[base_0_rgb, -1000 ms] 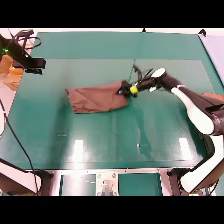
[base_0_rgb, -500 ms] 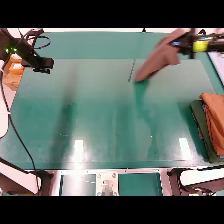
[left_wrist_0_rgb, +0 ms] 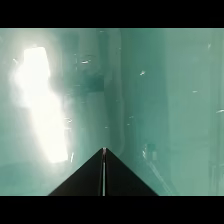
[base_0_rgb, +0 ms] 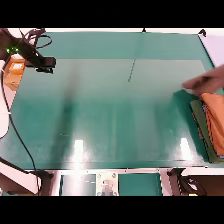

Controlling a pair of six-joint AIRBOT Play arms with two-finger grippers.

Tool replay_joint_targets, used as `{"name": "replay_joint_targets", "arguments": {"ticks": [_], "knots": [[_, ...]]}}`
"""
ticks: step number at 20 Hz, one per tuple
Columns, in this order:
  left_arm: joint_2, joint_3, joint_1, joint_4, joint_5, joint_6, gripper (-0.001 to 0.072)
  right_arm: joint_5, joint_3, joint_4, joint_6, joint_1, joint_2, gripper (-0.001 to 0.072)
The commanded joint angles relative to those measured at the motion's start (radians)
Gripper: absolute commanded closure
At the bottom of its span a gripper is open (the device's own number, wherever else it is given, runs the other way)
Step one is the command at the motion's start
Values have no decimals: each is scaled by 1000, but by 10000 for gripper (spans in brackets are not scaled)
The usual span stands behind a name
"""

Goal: Fold the shirts.

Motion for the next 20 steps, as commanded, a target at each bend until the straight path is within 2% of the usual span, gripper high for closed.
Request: {"name": "replay_joint_targets", "arguments": {"ticks": [1,3,5,9,13,17,18,20], "knots": [[-1,1,-1,-23,0,-2,685,95,2,-24,33,-156,27,691],[-3,1,0,-23,-3,-2,685,129,2,-81,62,-203,58,692],[-4,1,0,-23,-24,-1,685,203,2,-206,112,-237,94,691],[-4,1,0,-23,-60,-1,684,343,-18,-621,216,-260,166,692],[-4,1,-1,-23,-60,-1,684,352,-218,-911,237,-259,231,690],[-4,1,0,-23,-60,0,684,334,-416,-1044,257,-258,240,690],[-4,1,0,-23,-60,0,684,304,-453,-1043,256,-258,240,642],[-4,1,0,-23,-59,-1,684,264,-522,-1043,256,-258,240,193]]}}
